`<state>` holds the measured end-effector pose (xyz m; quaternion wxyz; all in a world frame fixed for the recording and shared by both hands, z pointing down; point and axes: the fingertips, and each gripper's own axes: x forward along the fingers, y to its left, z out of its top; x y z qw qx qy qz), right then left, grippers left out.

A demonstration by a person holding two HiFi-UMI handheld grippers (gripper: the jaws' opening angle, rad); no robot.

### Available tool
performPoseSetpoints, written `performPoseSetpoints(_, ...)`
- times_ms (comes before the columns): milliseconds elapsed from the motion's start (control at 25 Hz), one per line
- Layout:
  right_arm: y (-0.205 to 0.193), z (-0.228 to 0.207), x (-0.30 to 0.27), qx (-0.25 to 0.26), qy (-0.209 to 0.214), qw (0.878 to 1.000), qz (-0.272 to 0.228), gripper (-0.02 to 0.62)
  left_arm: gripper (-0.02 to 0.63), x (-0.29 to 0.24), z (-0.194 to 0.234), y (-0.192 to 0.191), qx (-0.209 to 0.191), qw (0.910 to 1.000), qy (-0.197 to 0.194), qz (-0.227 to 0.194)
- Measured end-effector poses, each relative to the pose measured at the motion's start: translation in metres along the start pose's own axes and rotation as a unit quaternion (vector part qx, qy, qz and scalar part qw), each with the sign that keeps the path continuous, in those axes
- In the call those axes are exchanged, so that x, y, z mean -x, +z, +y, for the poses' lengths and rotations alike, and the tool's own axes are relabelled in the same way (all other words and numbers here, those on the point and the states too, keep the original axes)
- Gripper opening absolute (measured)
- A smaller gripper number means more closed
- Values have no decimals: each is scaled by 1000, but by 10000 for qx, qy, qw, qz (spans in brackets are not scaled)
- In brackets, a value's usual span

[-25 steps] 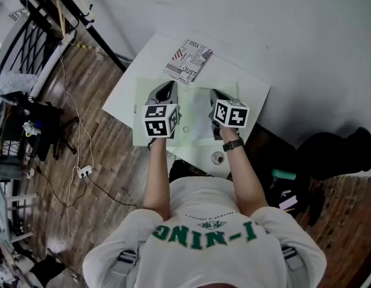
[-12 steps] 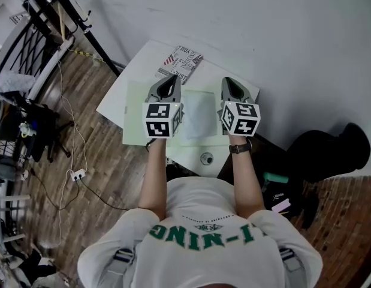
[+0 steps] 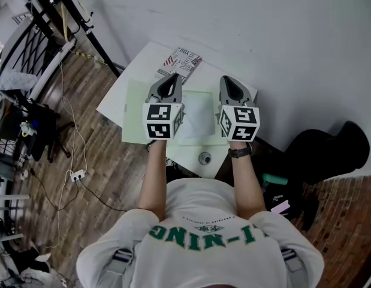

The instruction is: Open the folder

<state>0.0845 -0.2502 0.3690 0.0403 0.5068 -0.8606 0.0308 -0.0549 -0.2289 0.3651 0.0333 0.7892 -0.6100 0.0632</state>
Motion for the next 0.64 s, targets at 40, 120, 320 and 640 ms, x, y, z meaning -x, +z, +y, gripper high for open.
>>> performPoseSetpoints(40, -1, 1, 1, 3, 9, 10000, -6, 14, 17, 1, 0, 0, -6, 10000, 18, -9)
performPoseSetpoints(120, -1, 2, 3, 30, 22, 10000, -31, 14, 17, 4, 1, -1, -28, 10000, 67, -33)
performPoseSetpoints(320, 2, 4, 7, 33, 81, 9999, -58, 14, 16, 9, 1, 0, -58, 9998, 160, -60)
performPoseSetpoints(640, -1, -2, 9, -13, 140, 9999, -59, 14, 17, 10, -6, -13, -12, 9999, 138, 47)
